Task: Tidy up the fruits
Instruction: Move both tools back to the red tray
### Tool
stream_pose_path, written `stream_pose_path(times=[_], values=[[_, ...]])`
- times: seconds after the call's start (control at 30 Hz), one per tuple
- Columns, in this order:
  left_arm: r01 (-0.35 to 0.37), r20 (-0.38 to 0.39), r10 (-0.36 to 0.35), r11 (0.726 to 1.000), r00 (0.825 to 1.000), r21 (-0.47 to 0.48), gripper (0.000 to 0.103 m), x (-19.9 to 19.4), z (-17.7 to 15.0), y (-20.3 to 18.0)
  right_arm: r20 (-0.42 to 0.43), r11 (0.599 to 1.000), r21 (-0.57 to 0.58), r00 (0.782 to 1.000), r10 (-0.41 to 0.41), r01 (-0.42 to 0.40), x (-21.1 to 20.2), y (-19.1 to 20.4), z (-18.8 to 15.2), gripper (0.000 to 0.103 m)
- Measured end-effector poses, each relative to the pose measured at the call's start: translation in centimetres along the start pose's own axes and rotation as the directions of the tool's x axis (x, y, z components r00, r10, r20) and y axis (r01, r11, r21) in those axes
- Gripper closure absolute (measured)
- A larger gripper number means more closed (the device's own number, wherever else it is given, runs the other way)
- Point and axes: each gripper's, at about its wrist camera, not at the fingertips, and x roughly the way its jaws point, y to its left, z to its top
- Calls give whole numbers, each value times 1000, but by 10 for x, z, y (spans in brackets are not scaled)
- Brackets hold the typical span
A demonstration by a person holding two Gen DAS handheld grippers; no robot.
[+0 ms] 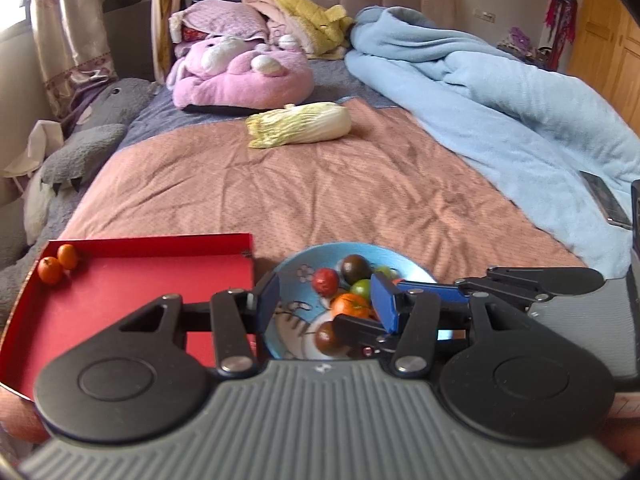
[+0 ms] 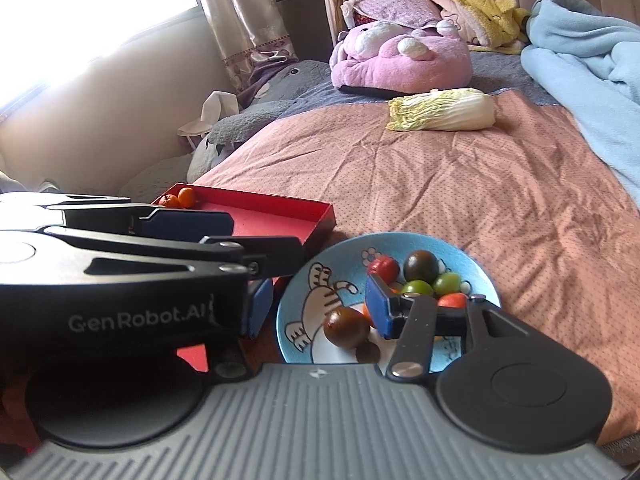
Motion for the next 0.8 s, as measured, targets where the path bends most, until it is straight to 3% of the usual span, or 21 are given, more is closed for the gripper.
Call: stream_pose_path(times=[0.43, 0.8], values=[[-90, -38, 86, 989, 996, -118, 50, 10, -13, 62, -63, 997, -57, 997, 50, -53, 49, 29, 14, 45], [-190, -50, 184, 957, 982, -218, 50, 12, -25, 127, -96, 987, -125, 992, 85, -97, 89, 70, 27, 45]])
